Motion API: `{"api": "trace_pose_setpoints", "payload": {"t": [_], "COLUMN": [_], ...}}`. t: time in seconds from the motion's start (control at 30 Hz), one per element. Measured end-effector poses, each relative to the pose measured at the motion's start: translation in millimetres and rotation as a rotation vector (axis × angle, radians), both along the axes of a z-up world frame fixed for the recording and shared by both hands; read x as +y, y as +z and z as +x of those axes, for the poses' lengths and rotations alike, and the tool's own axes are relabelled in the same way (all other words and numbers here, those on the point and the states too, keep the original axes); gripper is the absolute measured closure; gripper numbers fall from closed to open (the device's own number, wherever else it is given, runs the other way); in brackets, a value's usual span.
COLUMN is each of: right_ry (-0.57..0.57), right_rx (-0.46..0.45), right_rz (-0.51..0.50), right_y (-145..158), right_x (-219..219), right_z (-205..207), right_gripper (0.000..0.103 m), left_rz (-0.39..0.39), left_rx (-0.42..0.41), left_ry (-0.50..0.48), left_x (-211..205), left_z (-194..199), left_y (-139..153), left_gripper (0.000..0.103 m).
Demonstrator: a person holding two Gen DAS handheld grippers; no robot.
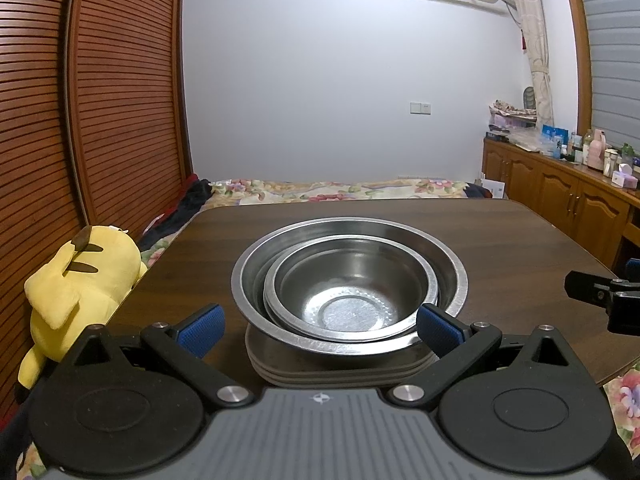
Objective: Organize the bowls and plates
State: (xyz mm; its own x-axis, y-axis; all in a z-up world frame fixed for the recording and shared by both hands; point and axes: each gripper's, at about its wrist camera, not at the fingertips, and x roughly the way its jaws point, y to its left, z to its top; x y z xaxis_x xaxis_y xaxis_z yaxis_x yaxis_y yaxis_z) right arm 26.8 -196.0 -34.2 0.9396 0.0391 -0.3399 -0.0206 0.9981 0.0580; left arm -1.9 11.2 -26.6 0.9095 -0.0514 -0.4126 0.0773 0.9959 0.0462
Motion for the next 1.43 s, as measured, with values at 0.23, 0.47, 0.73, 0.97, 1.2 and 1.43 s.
{"api": "trace_pose_setpoints", "payload": {"t": [0.23,0.47,0.73,0.97,1.2,1.43], "right_ry": [0.001,0.003,0.004,0.003,0.001,-0.001], "right_rx": [0.000,0.000,-0.004,-0.005,-0.008,-0.008], "right_rz": [-0.001,-0.002,-0.003,-0.001,-0.001,0.000], "right_y": [0.8,1.1,2.1,2.0,1.9,1.6], "right_x": [-0.2,-0.2,-0.1,-0.4,-0.7,-0.6], "right_z": [-0.4,-0.8,-0.8,-0.6,-0.2,0.3], "right_gripper": [0.000,0.000,0.000,0.000,0.000,0.000], "left_rz": [0.001,0.000,-0.001,0.000,-0.001,0.000], "left_rx": [0.000,0.002,0.006,0.006,0.008,0.008], "left_ry": [0.000,0.000,-0.001,-0.002,-0.002,-0.002], "left_x": [0.1,0.2,0.5,0.3,0.1,0.3], "left_z": [0.0,0.4,0.8,0.9,0.9,1.3], "left_y": [0.0,-0.1,-0.7,-0.6,-1.4,-1.3], "left_gripper": [0.000,0.000,0.000,0.000,0.000,0.000]}}
